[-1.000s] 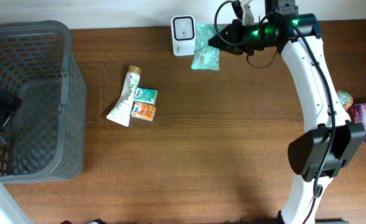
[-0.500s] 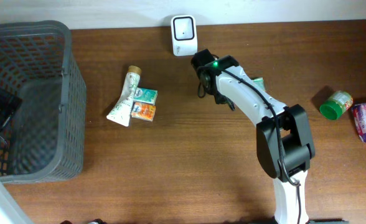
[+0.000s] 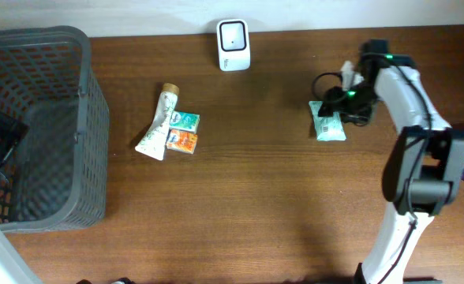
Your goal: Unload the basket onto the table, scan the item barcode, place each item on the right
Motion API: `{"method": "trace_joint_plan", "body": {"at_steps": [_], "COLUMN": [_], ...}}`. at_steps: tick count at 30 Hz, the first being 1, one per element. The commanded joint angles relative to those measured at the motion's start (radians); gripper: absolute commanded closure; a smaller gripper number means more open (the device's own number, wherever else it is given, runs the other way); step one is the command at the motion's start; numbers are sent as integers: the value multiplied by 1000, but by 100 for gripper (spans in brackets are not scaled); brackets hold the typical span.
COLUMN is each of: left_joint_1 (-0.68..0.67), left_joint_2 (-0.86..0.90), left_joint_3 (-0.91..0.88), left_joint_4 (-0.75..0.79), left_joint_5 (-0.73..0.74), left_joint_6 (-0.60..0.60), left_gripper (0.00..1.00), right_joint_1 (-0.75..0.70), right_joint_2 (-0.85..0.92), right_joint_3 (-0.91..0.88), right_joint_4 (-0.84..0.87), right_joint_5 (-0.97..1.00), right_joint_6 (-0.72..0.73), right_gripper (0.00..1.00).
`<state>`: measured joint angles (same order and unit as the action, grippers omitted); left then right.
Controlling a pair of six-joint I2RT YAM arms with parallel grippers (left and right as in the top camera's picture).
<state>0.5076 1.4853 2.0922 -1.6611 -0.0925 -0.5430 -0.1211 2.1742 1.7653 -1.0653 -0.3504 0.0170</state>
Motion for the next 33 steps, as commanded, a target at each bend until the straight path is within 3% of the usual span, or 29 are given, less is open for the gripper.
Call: {"method": "trace_joint_plan", "body": {"at_steps": [1,4,12,16,19,20,24,28,29,30,32,33], "left_joint_1": [6,6,6,6,6,6,6,6,6,6,6,6], "left_joint_2": [0,0,0,0,0,0,0,0,0,0,0,0], "left_joint_3": [2,2,2,2,2,2,2,2,2,2,2,2], "left_joint_4": [-2,-2,-2,-2,-2,-2,-2,-2,-2,-2,-2,-2], "left_joint_5": [0,0,0,0,0,0,0,0,0,0,0,0], "left_joint_6": [-3,-3,-3,-3,-3,-3,-3,-3,-3,-3,-3,-3], "left_gripper": [1,1,1,1,1,1,1,1,1,1,1,1], "right_joint_1": [-148,-181,-179,-177,-159,-150,-140,-47,-34,-28,-15,-3], "right_joint_2": [-8,-7,-6,-1,-1,-1,-62,-227,-217,-189,-131,-90], "right_joint_3": [0,-3,-103,-229,-262,-262,-225,-223,-223,-223,-224,-224], "right_joint_4": [-4,-10,105,211,258,270,257,231,232,237,253,271], "right_joint_5": [-301,-301,-293,-371,-484,-525,-554,-74,-57,-62,-67,-80], "right_joint_6": [-97,-160,-159,-160,-159,-159,-132,-10,66,156,202,202], "right_gripper": [37,37,37,37,65,95,96,96,71,53,34,30]}}
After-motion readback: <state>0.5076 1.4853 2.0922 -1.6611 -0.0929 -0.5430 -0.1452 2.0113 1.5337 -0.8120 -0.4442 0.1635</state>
